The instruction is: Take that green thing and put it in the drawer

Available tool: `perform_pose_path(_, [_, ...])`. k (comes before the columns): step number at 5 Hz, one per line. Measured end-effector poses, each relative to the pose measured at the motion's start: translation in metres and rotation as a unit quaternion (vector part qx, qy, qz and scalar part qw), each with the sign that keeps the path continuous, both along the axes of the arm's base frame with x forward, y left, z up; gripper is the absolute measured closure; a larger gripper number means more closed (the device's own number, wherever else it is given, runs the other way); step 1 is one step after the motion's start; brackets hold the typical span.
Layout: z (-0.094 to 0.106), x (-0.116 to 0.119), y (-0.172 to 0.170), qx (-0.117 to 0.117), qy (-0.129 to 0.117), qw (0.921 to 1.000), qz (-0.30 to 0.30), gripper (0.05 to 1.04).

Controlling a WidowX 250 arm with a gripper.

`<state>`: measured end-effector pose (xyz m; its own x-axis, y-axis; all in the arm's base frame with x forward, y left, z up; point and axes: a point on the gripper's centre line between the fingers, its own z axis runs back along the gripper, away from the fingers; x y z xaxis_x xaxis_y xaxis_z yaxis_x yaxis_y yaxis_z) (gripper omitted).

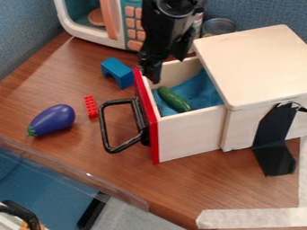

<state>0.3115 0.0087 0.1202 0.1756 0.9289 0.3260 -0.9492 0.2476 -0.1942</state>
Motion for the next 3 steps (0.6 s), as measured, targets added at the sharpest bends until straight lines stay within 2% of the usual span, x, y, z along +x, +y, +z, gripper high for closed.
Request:
perform_pose_path(1, [0.011, -0.011, 0.018, -0.029, 0.024, 0.9992, -0.009, 0.081])
perform_pose_path(2, [0.021, -0.027, 0.034, -0.045, 0.060, 0.9957, -0.054, 0.083])
perform_pose_path(3, [0.032, -0.042, 0.051, -0.046, 0.083, 0.9905, -0.100, 0.083])
